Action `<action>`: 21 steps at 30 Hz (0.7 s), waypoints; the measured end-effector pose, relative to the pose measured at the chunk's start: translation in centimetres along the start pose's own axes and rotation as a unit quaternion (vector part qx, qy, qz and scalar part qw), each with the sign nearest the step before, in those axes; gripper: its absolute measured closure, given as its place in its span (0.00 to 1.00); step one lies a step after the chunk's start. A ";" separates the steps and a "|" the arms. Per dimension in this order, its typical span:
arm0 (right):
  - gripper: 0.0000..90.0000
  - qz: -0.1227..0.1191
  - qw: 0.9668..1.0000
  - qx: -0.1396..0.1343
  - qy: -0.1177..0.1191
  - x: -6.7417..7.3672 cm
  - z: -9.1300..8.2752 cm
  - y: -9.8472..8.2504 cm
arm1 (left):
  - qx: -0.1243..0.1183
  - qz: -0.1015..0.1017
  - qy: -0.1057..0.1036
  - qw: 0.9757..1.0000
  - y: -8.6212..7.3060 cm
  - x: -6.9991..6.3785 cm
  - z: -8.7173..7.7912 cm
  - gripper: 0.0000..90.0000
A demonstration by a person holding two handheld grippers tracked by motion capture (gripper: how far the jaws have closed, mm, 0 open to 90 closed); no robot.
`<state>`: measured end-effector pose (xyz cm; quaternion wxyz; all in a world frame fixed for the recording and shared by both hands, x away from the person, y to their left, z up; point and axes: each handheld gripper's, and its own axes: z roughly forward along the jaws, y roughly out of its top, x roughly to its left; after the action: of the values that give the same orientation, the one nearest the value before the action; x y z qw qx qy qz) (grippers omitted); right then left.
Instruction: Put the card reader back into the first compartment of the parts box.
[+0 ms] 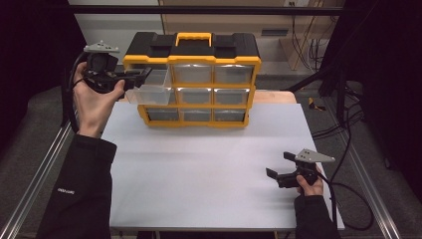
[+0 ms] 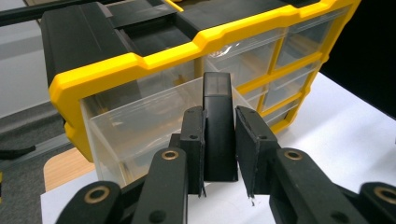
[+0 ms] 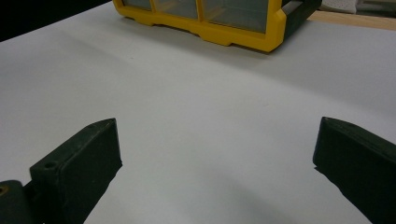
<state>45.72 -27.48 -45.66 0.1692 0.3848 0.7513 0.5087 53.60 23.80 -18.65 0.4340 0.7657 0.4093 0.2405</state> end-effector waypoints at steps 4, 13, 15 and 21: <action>0.01 0.001 1.000 -0.001 0.000 0.0 0.0 0.0 | 0.004 -0.002 0.004 1.000 0.0 0.4 0.4 0.81; 0.01 0.000 1.000 -0.001 0.000 0.0 0.0 0.0 | 0.010 0.001 0.016 1.000 0.4 0.9 1.2 0.81; 0.01 0.001 1.000 0.000 0.000 0.0 0.0 0.0 | 0.010 0.000 0.017 1.000 0.4 1.0 1.3 0.81; 0.01 0.000 1.000 0.000 0.000 0.0 0.0 0.0 | 0.011 0.004 0.019 1.000 0.7 0.9 1.7 0.81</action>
<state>45.72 -27.47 -45.67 0.1692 0.3844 0.7517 0.5085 55.63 23.61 -18.94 0.4164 0.7676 0.4170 0.2519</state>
